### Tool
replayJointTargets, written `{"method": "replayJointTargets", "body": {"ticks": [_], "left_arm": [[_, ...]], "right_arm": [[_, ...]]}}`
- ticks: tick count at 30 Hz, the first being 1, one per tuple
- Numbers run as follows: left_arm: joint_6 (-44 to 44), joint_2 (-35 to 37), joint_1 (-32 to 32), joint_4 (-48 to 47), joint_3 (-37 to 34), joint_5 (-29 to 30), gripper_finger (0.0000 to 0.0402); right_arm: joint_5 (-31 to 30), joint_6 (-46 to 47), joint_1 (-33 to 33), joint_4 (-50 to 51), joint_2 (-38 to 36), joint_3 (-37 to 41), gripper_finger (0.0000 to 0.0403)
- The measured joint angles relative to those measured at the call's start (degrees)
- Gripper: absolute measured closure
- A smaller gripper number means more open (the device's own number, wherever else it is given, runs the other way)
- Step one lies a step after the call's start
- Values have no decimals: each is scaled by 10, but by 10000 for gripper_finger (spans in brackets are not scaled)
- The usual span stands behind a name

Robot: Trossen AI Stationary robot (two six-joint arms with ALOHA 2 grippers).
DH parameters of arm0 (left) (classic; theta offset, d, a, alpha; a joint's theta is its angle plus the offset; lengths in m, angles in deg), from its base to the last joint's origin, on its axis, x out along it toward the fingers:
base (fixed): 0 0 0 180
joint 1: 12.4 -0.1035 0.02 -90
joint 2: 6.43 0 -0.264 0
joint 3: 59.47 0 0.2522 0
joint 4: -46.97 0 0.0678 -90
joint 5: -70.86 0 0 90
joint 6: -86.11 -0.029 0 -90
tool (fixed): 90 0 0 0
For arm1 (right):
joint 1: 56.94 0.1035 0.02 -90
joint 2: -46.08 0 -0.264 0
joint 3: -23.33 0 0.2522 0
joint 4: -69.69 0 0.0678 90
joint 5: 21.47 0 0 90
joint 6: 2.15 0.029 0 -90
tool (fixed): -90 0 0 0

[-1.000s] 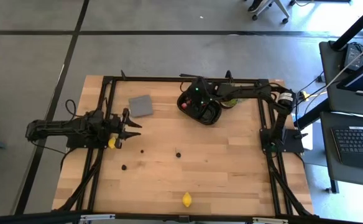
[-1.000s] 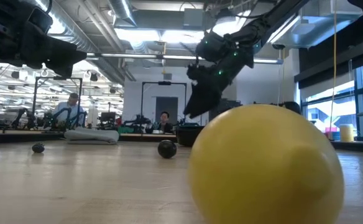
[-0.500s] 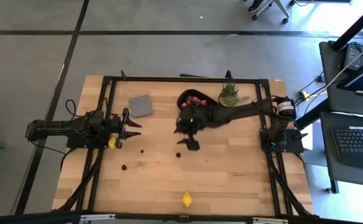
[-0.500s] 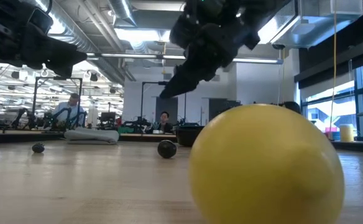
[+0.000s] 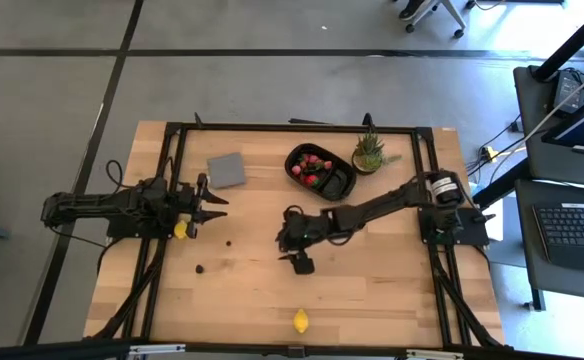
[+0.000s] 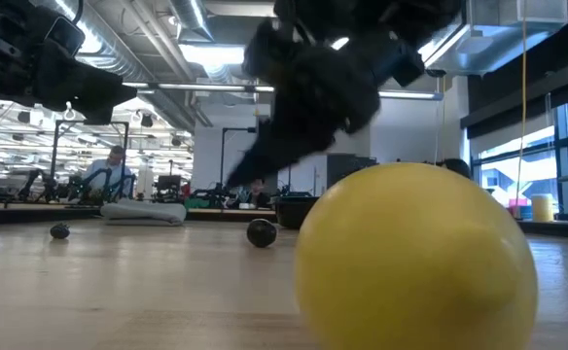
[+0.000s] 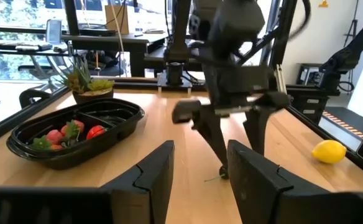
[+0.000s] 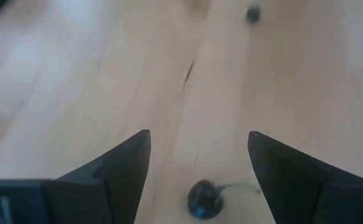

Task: Pick and placing Produce into tupperware
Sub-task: Put the black cherry into the black bin

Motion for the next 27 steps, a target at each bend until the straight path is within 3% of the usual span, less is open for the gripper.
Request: {"method": "replayJointTargets", "body": {"ticks": [5,10,21,27], "left_arm": [[0,0,0,0,0,0,261],[0,0,0,0,0,0,261],[0,0,0,0,0,0,261],[0,0,0,0,0,0,261]], "right_arm": [[-19,8,7,2,6,0,132],[-76,37,23,1,6,25,132],[-93,89,26,-175,6,128,132],[-97,100,25,-202,6,148,132]]}}
